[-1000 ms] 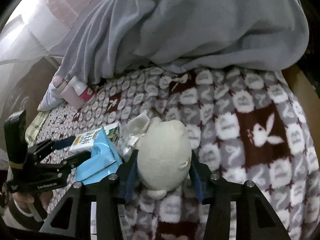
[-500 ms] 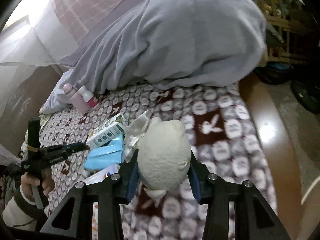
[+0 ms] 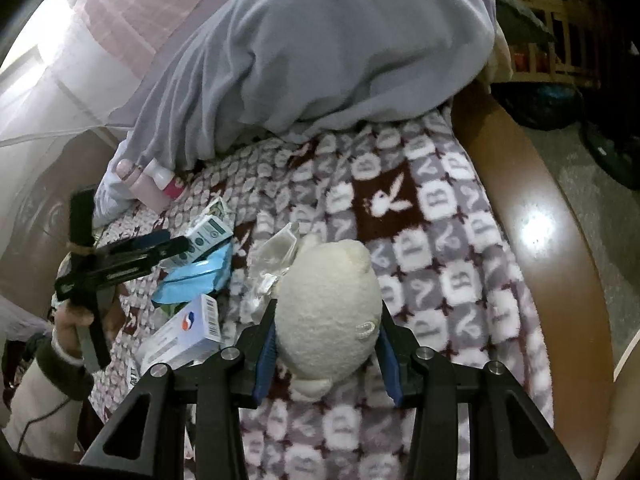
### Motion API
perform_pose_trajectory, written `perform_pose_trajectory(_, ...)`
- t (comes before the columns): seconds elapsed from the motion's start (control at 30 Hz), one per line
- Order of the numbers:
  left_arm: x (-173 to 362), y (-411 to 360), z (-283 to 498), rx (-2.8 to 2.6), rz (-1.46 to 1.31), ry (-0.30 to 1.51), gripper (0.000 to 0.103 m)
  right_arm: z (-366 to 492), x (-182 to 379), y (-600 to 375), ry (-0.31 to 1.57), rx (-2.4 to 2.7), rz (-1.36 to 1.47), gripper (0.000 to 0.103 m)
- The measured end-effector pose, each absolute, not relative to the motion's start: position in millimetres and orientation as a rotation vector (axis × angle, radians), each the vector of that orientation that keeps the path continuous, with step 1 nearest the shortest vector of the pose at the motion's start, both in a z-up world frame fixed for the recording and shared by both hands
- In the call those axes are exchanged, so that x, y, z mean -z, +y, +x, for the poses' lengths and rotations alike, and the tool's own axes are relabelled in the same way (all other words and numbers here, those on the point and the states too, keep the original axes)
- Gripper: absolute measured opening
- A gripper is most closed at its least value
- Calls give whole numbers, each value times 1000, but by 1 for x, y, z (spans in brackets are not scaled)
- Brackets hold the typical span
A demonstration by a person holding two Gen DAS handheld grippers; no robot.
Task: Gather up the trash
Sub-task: 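Grasp the white milk carton with the left tool while the right tool grasps the cream plush bear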
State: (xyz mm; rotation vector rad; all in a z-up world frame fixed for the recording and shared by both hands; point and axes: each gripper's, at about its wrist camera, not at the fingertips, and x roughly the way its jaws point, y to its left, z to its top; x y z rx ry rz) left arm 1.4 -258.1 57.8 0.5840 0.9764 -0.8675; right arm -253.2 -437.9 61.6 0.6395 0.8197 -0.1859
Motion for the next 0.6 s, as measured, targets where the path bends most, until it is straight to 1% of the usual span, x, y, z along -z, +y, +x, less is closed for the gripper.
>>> perform_pose_trajectory(0.07, -54, -264, -3, 865, 635, 950, 71, -252, -58, -438, 822, 180, 644, 42)
perform_pose_trajectory(0.1, -55, -264, -5, 863, 632, 943, 69, -252, -57, -438, 822, 176, 645, 42)
perform_pose_trajectory(0.13, -57, -262, -5, 866, 615, 941, 64, -252, -57, -438, 820, 175, 644, 42)
perform_pose_trajectory(0.23, -66, -251, -8, 837, 572, 928, 54, -252, -62, -434, 803, 172, 644, 42)
perform_pose_trajectory(0.27, -73, -244, -9, 819, 555, 917, 52, -252, -64, -432, 797, 173, 643, 42)
perform_pose_trajectory(0.3, -79, -238, -11, 812, 539, 914, 31, -254, -67, -431, 790, 171, 641, 42)
perform_pose_trajectory(0.33, -85, -233, -15, 797, 530, 918, 0, -258, -72, -428, 778, 168, 640, 42)
perform_pose_trajectory(0.47, -111, -216, -25, 794, 470, 926, 0, -272, -87, -421, 743, 161, 634, 42)
perform_pose_trajectory(0.6, -111, -207, -27, 785, 459, 982, 0, -285, -95, -412, 753, 132, 639, 42)
